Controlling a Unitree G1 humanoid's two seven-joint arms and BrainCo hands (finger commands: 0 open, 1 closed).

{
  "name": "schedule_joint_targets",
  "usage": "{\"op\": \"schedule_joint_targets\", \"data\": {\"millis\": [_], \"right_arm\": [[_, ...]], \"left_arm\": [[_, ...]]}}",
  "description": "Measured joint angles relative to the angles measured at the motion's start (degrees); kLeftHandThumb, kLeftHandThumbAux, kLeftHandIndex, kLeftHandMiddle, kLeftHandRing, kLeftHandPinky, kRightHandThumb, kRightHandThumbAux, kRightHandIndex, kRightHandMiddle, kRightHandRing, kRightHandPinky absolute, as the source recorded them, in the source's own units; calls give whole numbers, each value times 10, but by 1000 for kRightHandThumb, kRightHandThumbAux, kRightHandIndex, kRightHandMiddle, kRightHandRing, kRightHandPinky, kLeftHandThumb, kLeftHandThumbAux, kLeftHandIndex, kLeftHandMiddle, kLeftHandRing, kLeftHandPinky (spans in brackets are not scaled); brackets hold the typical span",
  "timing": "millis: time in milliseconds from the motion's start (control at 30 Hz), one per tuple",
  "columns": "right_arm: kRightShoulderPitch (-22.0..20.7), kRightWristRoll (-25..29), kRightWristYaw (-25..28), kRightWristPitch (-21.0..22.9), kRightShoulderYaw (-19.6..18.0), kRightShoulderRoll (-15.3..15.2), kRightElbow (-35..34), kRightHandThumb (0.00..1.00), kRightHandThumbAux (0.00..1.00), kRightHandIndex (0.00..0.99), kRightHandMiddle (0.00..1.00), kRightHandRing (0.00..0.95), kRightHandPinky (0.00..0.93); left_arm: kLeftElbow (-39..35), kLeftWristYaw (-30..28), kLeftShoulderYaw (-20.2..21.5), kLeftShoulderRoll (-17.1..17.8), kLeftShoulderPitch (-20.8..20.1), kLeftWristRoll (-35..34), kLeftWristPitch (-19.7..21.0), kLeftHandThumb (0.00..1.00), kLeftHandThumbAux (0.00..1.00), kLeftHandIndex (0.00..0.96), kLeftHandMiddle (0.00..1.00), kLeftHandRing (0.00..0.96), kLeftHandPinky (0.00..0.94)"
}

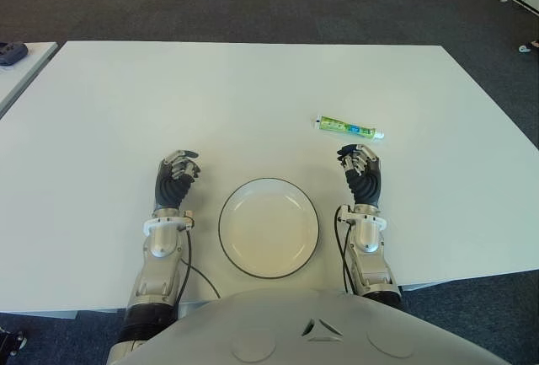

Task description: Put the toothpaste on the table into the plate.

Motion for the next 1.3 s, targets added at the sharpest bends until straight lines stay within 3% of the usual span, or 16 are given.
{"op": "schedule_joint_targets", "data": {"millis": [67,133,200,333,433,567,733,1000,1300], "right_arm": [[-9,-6,-1,0,0,-5,2,703,737,419,484,472,429],[-23,-22,-2,1,1,-16,9,700,732,412,382,373,353],[-52,-53,-2,8,3,-41,30,593,711,259,248,250,256],[-119,-99,-19,16,3,-89,79,529,673,135,140,150,177],[-164,-140,-56,19,9,-112,117,502,588,35,40,48,77],[-227,-182,-106,34,26,-128,180,510,508,9,10,12,21],[-287,-199,-131,60,41,-134,233,546,381,1,1,1,2],[-367,-199,-125,104,51,-152,275,564,259,0,0,0,0],[-474,-201,-109,157,78,-175,388,587,197,0,0,0,0]], "left_arm": [[1,0,0,-1,0,0,0,706,715,434,630,638,620],[1,0,0,-2,0,0,1,706,716,434,629,636,623],[2,0,0,-3,-2,1,5,705,716,434,627,633,618],[6,0,-1,-5,-6,4,6,705,716,434,626,629,610],[11,0,0,-7,-6,5,6,706,716,434,624,626,616],[14,0,1,-8,-7,4,6,706,716,434,626,636,637],[14,0,0,-10,-9,4,7,706,717,434,631,640,638],[16,0,2,-10,-9,4,7,707,716,434,626,634,621],[16,0,3,-8,-12,6,7,708,716,434,627,632,614]]}}
